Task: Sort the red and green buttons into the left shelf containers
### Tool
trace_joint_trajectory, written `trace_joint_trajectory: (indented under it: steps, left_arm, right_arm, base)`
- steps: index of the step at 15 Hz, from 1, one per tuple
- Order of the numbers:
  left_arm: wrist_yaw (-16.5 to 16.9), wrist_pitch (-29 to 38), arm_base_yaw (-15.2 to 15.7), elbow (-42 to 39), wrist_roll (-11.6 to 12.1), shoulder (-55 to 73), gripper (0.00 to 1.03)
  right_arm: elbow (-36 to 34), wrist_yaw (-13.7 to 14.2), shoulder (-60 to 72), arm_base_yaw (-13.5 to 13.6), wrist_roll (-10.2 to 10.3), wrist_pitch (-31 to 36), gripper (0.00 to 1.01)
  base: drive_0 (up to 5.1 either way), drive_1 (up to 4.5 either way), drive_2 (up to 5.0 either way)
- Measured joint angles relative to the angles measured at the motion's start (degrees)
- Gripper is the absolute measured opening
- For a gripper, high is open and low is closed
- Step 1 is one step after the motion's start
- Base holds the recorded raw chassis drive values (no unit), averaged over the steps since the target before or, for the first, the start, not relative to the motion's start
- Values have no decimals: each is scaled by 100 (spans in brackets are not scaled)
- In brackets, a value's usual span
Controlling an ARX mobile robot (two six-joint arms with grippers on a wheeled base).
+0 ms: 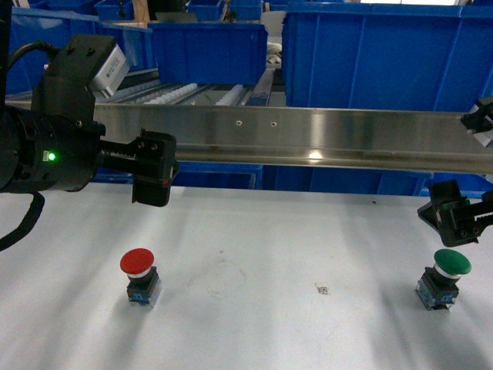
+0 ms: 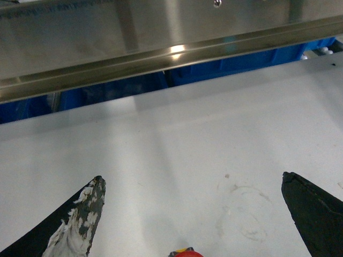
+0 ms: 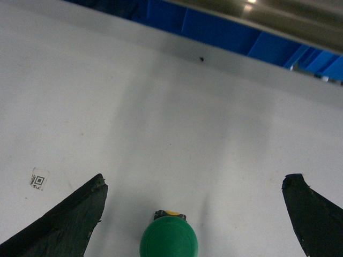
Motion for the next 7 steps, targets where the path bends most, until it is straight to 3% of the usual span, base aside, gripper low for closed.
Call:
trace_joint_trajectory:
  steps: [7]
  left_arm:
    - [-9, 17, 22, 7, -35, 4, 98]
  right_arm:
    - [26, 52, 44, 0, 37, -48, 98]
  base:
    - [0, 0, 0]
